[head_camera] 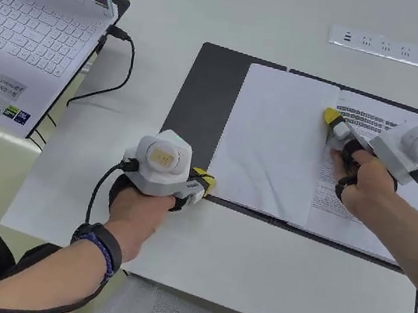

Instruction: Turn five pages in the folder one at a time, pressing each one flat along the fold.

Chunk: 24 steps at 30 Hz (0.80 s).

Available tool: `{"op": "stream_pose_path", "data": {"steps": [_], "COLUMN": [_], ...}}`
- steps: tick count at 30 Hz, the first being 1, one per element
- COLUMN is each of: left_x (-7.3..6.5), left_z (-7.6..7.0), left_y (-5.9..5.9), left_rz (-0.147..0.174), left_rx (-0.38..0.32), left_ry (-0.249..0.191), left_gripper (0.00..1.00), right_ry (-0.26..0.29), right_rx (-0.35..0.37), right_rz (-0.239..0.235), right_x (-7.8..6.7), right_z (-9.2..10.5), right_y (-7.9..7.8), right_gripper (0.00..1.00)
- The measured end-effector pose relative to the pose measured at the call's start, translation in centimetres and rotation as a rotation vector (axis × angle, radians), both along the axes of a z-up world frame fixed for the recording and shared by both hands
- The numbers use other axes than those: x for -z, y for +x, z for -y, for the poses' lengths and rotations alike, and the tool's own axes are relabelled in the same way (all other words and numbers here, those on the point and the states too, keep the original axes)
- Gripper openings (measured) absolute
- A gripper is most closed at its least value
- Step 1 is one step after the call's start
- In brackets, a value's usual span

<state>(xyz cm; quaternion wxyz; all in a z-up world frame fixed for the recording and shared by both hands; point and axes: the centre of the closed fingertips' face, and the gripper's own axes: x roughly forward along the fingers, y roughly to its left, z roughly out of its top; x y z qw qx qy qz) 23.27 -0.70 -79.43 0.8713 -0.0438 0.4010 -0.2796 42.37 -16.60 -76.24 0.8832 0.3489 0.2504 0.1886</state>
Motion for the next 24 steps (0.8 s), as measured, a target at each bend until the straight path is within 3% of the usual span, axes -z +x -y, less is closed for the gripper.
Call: {"op": "stream_pose_path", "data": {"steps": [7, 16, 19, 24], "left_x": [0.0, -0.1, -0.1, -0.1], "left_z": [-0.1, 0.0, 0.0, 0.0], "left_y": [0.0, 0.1, 0.0, 0.1], "left_rz": [-0.001, -0.004, -0.005, -0.006], "left_rx": [-0.004, -0.017, -0.016, -0.019], "left_ry": [-0.003, -0.01, -0.011, -0.013], "left_gripper": [0.0, 0.0, 0.0, 0.0], "right_ry": [-0.006, -0.036, -0.008, -0.003], "right_rx": [0.026, 0.037, 0.075, 0.086], "right_rz": [-0.001, -0.006, -0.014, -0.007], "right_x": [-0.4, -0.5, 0.8, 1.1], "right_z": [-0.1, -0.3, 0.7, 0.9], "right_y": [1.0, 3.6, 5.4, 6.0], "right_gripper": [0.0, 0.0, 0.0, 0.0]}}
